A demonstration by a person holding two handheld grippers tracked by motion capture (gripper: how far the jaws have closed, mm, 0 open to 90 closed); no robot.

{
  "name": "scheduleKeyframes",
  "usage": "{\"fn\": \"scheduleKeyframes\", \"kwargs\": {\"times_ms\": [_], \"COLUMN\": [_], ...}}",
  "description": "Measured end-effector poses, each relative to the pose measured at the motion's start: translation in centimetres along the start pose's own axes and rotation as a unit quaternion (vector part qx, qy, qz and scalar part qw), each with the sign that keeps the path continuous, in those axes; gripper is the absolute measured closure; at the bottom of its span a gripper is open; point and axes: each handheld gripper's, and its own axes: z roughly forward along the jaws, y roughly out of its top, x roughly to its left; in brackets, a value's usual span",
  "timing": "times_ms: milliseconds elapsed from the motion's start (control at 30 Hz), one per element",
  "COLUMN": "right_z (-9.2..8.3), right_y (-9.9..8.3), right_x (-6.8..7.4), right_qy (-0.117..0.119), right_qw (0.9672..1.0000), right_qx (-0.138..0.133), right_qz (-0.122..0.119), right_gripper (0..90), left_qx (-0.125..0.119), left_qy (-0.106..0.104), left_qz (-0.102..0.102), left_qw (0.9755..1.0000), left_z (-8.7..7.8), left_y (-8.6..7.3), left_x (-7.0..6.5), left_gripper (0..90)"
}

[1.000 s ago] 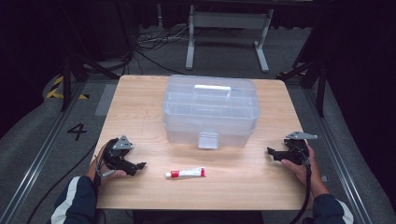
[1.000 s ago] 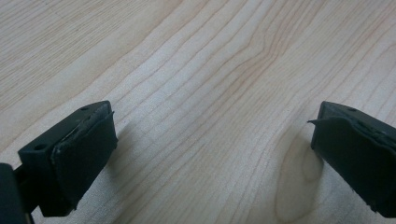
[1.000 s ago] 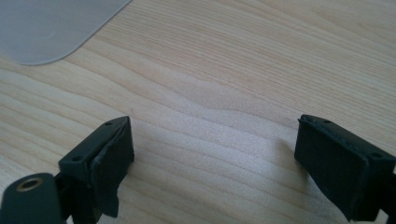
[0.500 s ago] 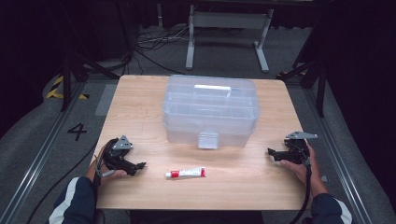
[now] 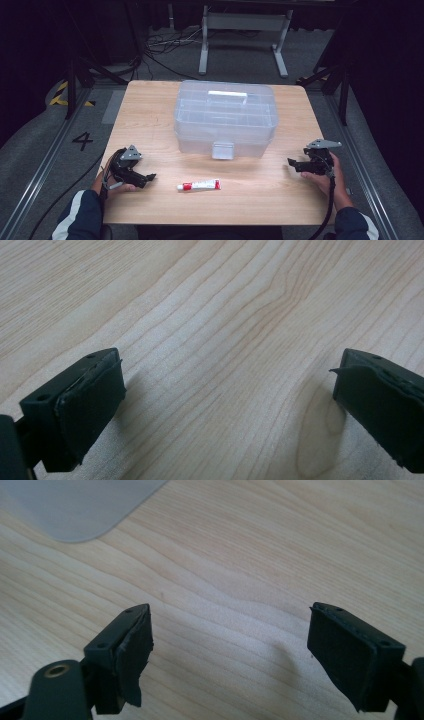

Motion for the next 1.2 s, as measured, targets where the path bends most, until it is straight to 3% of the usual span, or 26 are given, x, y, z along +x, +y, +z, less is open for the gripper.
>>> {"fn": "scheduleKeyframes", "kwargs": {"times_ms": [400, 1200], "right_z": [-2.1, -5.3], "right_y": [1.5, 4.3], "right_x": [0.4, 1.3], "right_qy": [-0.016, -0.014], "right_qw": [0.9993, 0.9952], "right_qx": [-0.028, -0.084], "right_qz": [-0.020, -0.048], "right_gripper": [23.4, 25.7], "left_qx": [0.000, 0.000], "left_qy": [0.000, 0.001], "left_qz": [-0.001, 0.000], "left_qw": [1.0000, 1.0000], "left_z": [0.0, 0.0], "left_y": [0.0, 0.0], "left_x": [0.0, 0.0], "left_gripper": [0.4, 0.4]}}
